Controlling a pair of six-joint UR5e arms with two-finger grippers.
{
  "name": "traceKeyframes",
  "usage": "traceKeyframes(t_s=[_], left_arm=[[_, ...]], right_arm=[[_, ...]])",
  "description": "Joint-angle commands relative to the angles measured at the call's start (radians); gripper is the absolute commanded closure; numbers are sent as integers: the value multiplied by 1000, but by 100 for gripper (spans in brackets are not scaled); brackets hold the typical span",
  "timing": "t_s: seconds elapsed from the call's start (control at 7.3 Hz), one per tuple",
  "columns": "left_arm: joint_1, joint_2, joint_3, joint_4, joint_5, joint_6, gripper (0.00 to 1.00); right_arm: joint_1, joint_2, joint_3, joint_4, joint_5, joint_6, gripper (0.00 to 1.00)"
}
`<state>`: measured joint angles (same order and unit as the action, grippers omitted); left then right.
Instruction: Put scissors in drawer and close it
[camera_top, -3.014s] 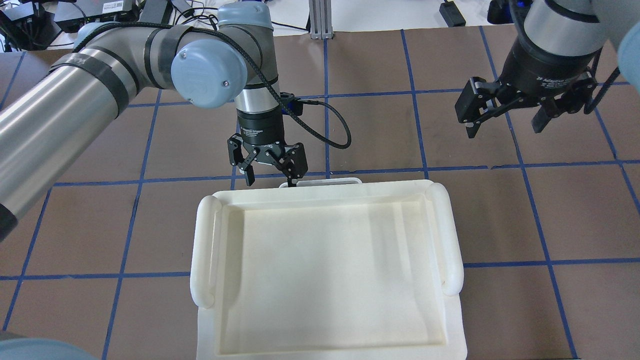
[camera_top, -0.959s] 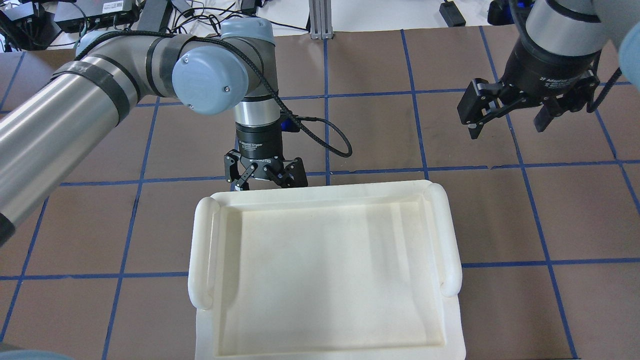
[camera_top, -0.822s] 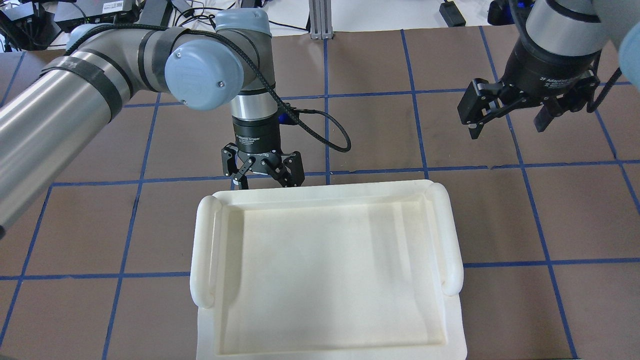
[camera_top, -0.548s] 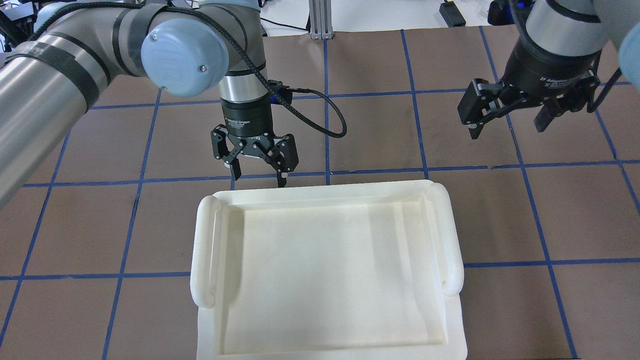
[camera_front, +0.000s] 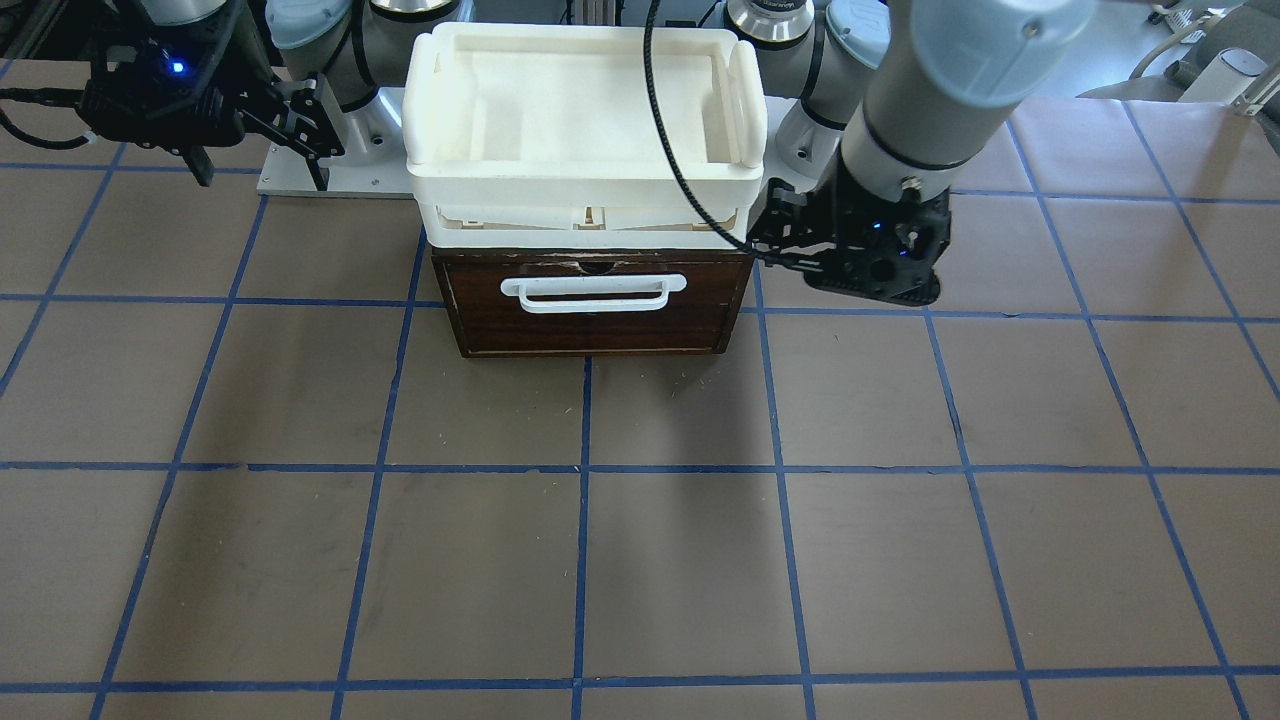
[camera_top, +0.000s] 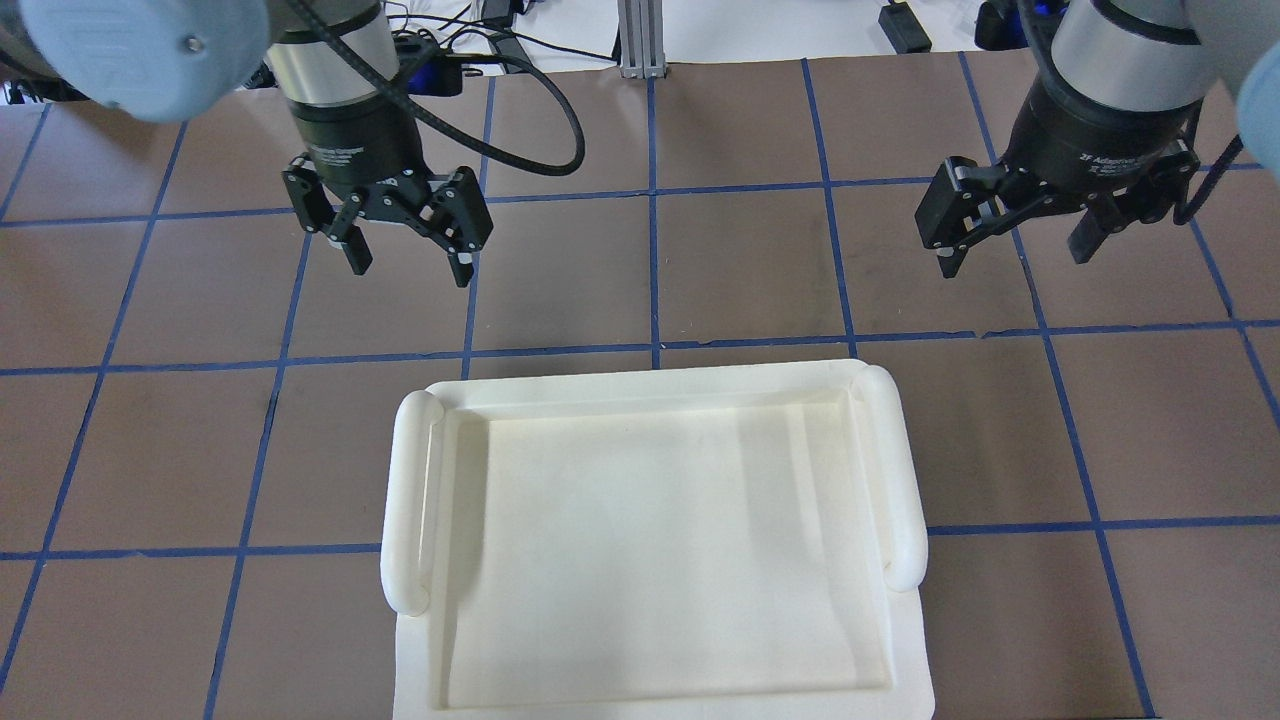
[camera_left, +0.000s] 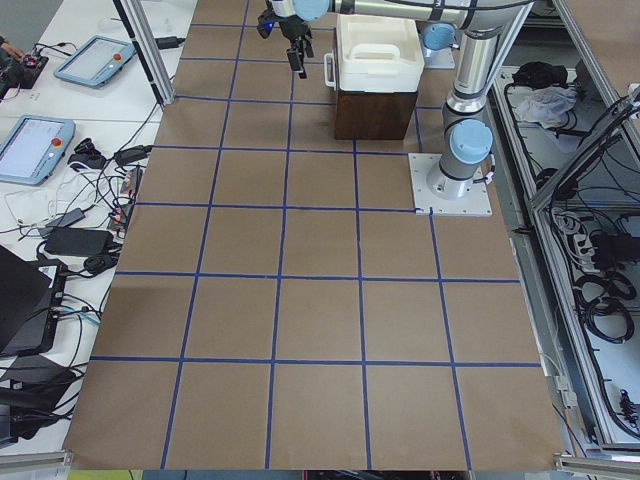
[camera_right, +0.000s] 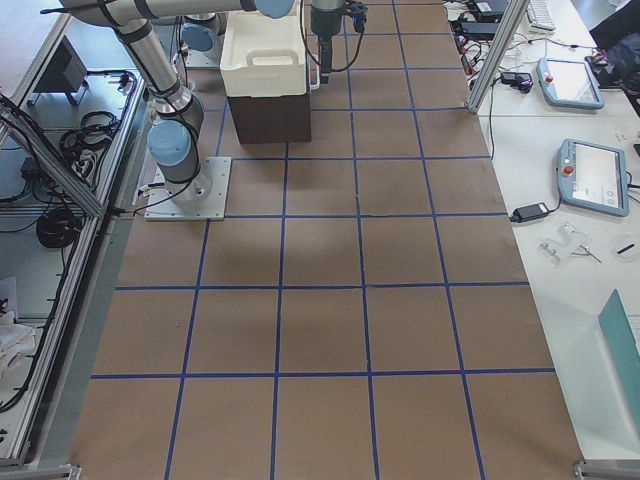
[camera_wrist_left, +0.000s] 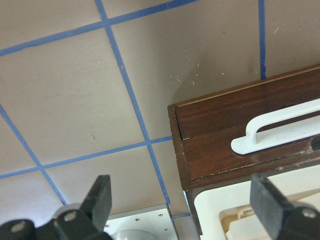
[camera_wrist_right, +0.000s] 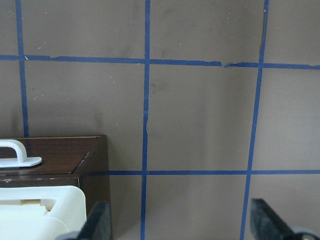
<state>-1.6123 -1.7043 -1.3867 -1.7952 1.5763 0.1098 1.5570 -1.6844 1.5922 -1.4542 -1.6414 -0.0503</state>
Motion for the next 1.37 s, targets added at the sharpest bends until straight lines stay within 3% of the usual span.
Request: traceKeyframes(t_s=[0.0, 0.27, 0.55, 1.23], left_arm=[[60, 82, -24, 97, 7, 4, 0], [60, 153, -92, 178, 8, 2, 0], [58, 201, -118, 181, 1, 10, 0], [60, 169, -115, 240, 5, 10, 0]], right_arm=[[0, 0, 0, 0, 0, 0, 0], [0, 0, 0, 0, 0, 0, 0], [2, 0, 0, 0, 0, 0, 0], [2, -1, 0, 0, 2, 1, 0]])
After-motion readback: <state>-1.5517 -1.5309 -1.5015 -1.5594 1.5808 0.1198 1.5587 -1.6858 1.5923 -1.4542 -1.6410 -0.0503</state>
